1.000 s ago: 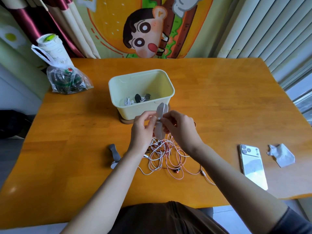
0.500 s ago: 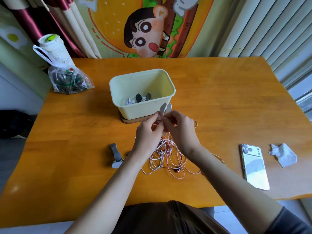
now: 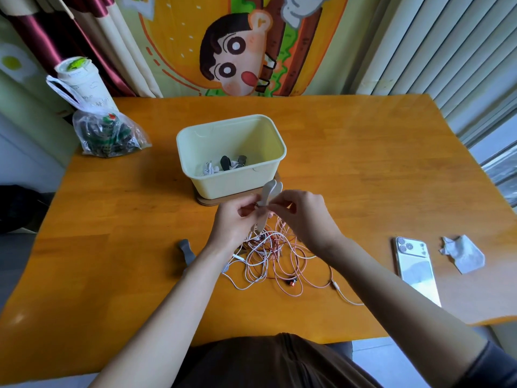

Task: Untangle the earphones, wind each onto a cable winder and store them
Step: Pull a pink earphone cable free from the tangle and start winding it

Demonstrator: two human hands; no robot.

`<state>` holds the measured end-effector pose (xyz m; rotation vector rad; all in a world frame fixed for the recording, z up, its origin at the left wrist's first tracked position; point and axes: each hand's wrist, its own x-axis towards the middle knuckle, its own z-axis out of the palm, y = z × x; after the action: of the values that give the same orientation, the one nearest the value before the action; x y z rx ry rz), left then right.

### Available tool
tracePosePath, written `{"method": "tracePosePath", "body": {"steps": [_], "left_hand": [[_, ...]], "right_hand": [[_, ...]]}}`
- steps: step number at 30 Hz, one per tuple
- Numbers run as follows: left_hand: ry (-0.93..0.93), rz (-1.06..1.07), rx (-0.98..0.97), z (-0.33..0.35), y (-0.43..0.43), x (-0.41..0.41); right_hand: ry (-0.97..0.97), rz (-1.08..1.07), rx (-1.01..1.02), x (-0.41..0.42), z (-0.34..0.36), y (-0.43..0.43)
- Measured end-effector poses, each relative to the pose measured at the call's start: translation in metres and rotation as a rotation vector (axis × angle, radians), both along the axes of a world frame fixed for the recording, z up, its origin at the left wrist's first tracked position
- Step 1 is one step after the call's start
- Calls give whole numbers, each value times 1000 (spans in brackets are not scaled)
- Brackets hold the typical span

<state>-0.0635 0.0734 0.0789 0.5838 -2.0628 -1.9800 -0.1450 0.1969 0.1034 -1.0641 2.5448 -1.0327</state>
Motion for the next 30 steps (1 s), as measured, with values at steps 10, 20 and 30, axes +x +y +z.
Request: {"method": "tracePosePath", "body": {"steps": [10, 20, 30], "left_hand": [[-37, -185, 28, -3, -12, 1], [61, -213, 217, 9, -18, 4], [107, 178, 694, 8, -13, -8]], "right_hand": [[171, 156, 8, -35, 26, 8], [-47, 3, -66, -36, 11, 8], [-473, -137, -269, 9, -33, -9]]}}
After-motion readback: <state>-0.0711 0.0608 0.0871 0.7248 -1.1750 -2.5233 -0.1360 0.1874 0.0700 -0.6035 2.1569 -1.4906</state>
